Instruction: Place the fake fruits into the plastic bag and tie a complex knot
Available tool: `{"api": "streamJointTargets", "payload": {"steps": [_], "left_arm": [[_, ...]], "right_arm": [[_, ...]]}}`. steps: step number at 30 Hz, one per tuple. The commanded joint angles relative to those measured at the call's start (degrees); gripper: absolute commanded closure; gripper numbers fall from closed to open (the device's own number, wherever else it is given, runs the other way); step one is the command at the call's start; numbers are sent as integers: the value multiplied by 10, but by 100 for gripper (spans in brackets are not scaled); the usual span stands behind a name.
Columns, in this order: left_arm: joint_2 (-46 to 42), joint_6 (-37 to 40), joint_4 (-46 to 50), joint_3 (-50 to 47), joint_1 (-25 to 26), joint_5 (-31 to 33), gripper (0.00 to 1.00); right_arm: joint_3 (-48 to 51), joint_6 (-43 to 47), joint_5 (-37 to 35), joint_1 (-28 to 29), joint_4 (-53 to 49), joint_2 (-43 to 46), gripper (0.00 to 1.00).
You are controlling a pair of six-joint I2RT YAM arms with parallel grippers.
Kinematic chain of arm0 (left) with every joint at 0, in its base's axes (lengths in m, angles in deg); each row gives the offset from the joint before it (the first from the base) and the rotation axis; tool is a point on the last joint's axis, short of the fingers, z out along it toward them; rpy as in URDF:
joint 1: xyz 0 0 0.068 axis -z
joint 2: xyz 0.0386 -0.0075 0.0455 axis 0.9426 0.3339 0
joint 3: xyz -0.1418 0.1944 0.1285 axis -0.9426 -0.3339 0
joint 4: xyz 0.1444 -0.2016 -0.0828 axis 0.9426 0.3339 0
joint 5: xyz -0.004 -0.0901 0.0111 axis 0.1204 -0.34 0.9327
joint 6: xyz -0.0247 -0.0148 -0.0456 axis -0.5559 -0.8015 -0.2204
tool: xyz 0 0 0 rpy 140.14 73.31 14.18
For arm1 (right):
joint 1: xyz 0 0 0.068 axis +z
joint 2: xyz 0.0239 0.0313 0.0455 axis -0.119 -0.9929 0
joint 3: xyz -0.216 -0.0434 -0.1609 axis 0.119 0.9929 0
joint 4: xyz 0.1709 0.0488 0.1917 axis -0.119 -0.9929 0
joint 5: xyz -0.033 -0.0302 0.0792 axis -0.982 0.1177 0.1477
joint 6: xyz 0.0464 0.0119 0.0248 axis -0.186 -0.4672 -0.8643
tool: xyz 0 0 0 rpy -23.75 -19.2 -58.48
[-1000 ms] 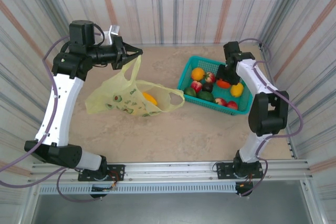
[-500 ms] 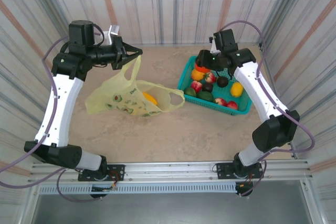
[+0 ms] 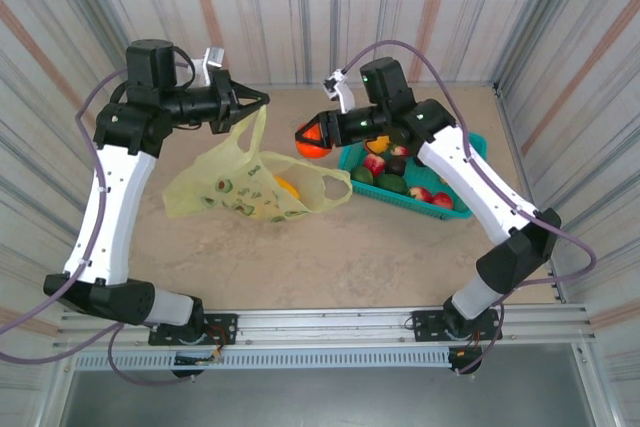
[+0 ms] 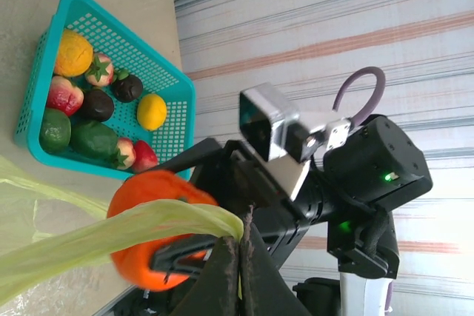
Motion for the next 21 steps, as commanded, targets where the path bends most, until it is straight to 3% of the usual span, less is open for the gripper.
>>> {"api": "streamJointTargets", "payload": {"steps": [1, 13, 16, 21], "left_arm": [[-21, 4, -2, -10, -4, -9, 100], [-56, 15, 14, -42, -12, -13, 100], [-67, 17, 18, -54, -17, -17, 100], [-83, 43, 44, -66, -24, -11, 100]], "right_arm": [[14, 28, 10, 26, -22, -25, 38], [16, 41, -139, 51, -14, -101, 41], [-5, 35, -203, 54, -26, -126, 41], [-69, 33, -216, 90, -37, -182, 40]]}}
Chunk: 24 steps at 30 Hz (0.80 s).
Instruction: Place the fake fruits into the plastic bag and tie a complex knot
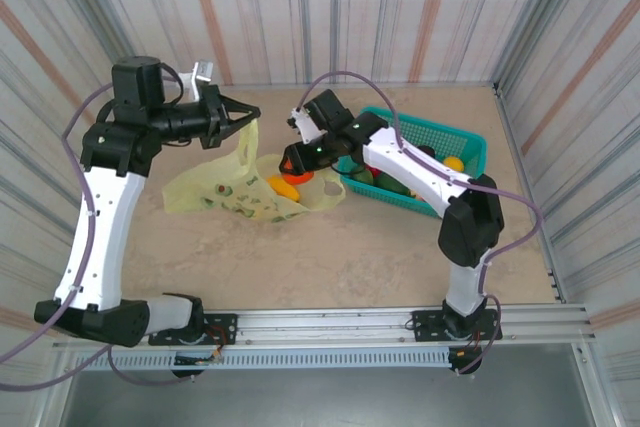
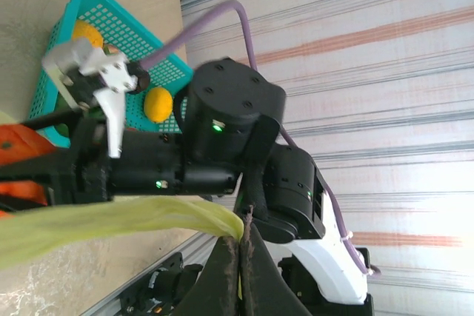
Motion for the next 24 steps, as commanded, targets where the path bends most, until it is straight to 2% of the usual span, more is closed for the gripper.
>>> {"api": "streamJointTargets", "payload": {"steps": [1, 7, 14, 19, 21, 24], "left_arm": [[-21, 30, 28, -14, -11, -7, 100], [-23, 28, 49, -20, -37, 19, 100], [-1, 23, 51, -6, -39, 30, 100], [-6, 27, 60, -11, -39, 43, 100], [-9, 27, 61, -19, -40, 43, 100], [-12, 28, 61, -29, -40, 46, 100]], "right_arm": [[-52, 7, -27, 36, -8, -33, 39], [-90, -20, 20, 70, 33, -57, 39], [-146, -80, 95, 92, 85, -125, 39], [-185, -111, 54, 107, 76, -181, 39], [-188, -121, 26, 108, 65, -193, 34], [-184, -129, 43, 107, 75, -191, 28]]}}
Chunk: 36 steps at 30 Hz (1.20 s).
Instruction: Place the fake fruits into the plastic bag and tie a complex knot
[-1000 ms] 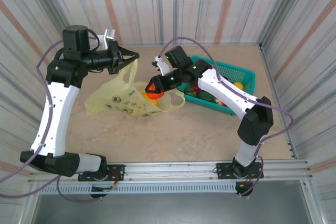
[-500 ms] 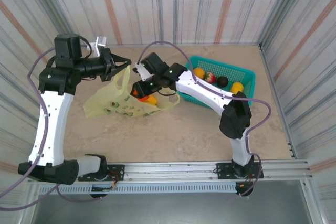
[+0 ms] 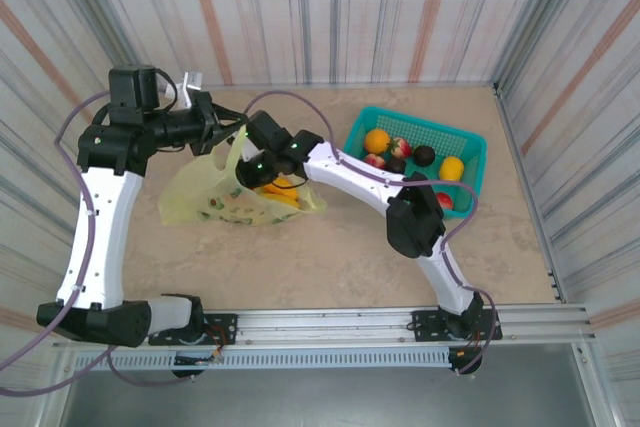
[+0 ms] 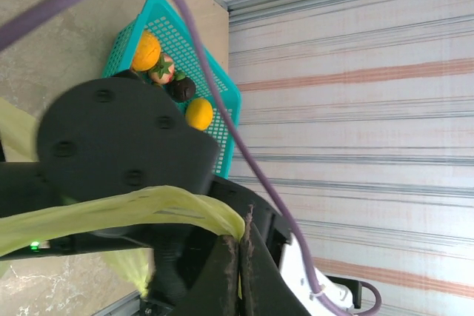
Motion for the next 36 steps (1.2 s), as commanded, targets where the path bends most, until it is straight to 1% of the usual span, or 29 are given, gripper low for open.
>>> {"api": "streamJointTargets", "payload": {"steps": [1, 5, 10, 12, 16, 20, 22, 24, 29, 33, 36], "left_arm": [[-13, 16, 14, -11, -5, 8, 100], [-14, 14, 13, -17, -5, 7, 100], [-14, 12, 9, -19, -4, 3, 100], [-14, 13, 9, -19, -5, 3, 100], [-15, 14, 11, -12, -4, 1, 100], [-22, 16, 16, -11, -5, 3, 100], [-29, 16, 18, -16, -5, 4, 100], [-35, 14, 17, -25, -5, 5, 100], [-45, 2, 6, -41, -5, 2, 100], [-45, -8, -7, -45, -5, 1, 100], [-40, -12, -16, -43, 6, 0, 100]], "right_arm": [[-14, -26, -10, 1, 0, 7, 26], [-6, -17, -16, 4, -5, 20, 22], [3, -12, -13, 3, -8, 29, 22], [4, -4, -14, 3, -10, 37, 24], [11, 4, 3, -10, -5, 67, 36], [60, -5, 16, -32, 27, 124, 47], [89, -20, 42, -47, 53, 154, 51], [103, -26, 62, -56, 59, 174, 53], [103, -17, 68, -74, 35, 217, 54], [144, -26, 55, -106, 22, 260, 53], [192, -38, 38, -143, 19, 303, 51]]}}
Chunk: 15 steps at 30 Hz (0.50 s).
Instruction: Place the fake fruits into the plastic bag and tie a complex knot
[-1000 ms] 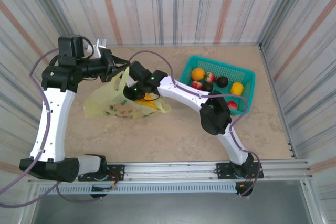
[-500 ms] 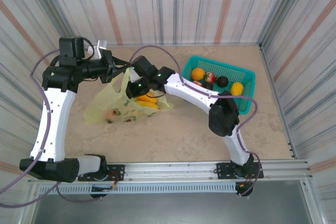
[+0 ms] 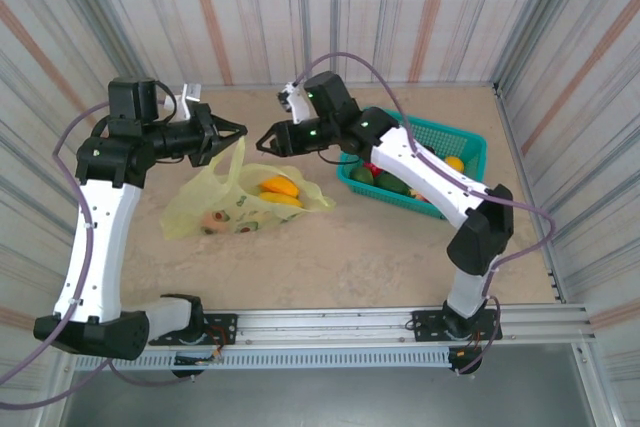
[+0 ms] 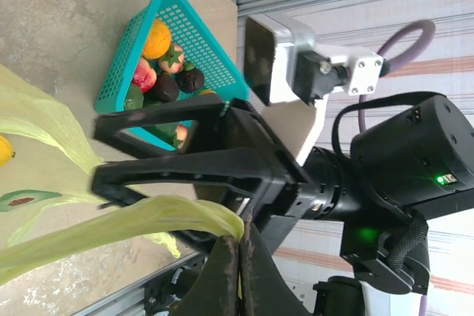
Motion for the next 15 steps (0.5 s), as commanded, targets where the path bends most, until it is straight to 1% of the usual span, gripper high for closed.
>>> {"api": "streamJointTargets", "payload": {"steps": [1, 6, 9, 12, 13, 15], "left_arm": [[1, -9, -21, -1, 12, -4, 100], [22, -4, -25, 9, 49, 5, 100], [29, -13, -42, 5, 70, 15, 100], [35, -19, -55, 5, 88, 19, 100], [36, -18, -56, 6, 91, 20, 100], [38, -14, -56, 7, 94, 23, 100]], "right_arm": [[48, -18, -15, -47, -20, 55, 51], [125, -24, -45, -117, -44, 117, 51], [159, 2, -73, -167, -87, 147, 49], [180, 31, -152, -239, -171, 162, 50], [187, 36, -168, -262, -189, 164, 50], [199, 49, -224, -300, -221, 165, 49]]}}
